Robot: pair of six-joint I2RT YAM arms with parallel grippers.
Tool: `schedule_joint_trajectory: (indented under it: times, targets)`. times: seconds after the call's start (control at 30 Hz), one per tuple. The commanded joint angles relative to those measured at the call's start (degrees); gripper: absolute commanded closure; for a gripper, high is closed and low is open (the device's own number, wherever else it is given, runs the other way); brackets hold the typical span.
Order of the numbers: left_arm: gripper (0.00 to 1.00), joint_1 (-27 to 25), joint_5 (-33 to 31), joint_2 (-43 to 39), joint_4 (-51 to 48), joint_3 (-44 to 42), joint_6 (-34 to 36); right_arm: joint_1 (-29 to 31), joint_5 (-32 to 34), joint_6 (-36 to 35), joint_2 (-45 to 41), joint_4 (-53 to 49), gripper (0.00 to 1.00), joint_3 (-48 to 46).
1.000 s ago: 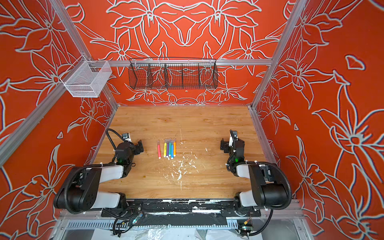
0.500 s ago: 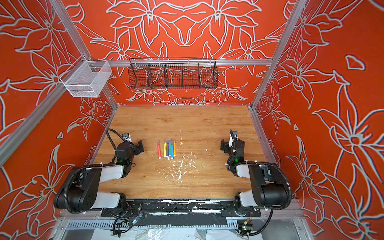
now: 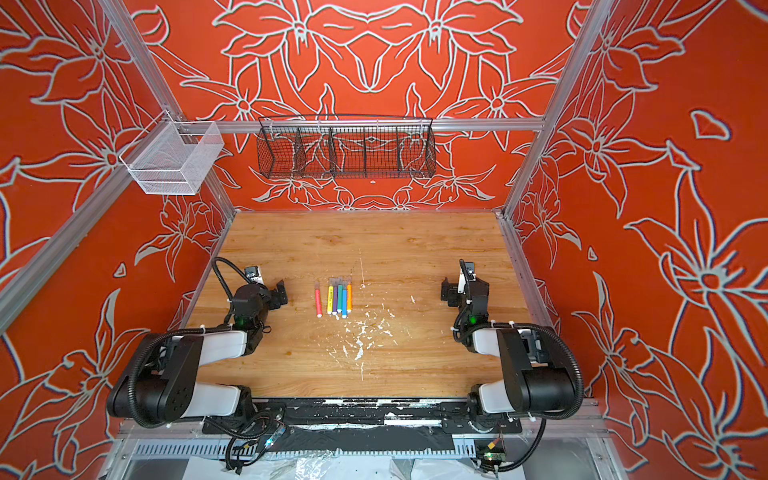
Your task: Insert the pens into the pen caps
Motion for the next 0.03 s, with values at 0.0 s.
schedule_joint_trajectory:
  times: [0.0]
  targets:
    - [0.03, 0.11, 1.47, -0.53, 0.68, 0.06, 0.45, -0.22, 0.68, -0.10, 0.49, -0.24, 0.02, 0.74]
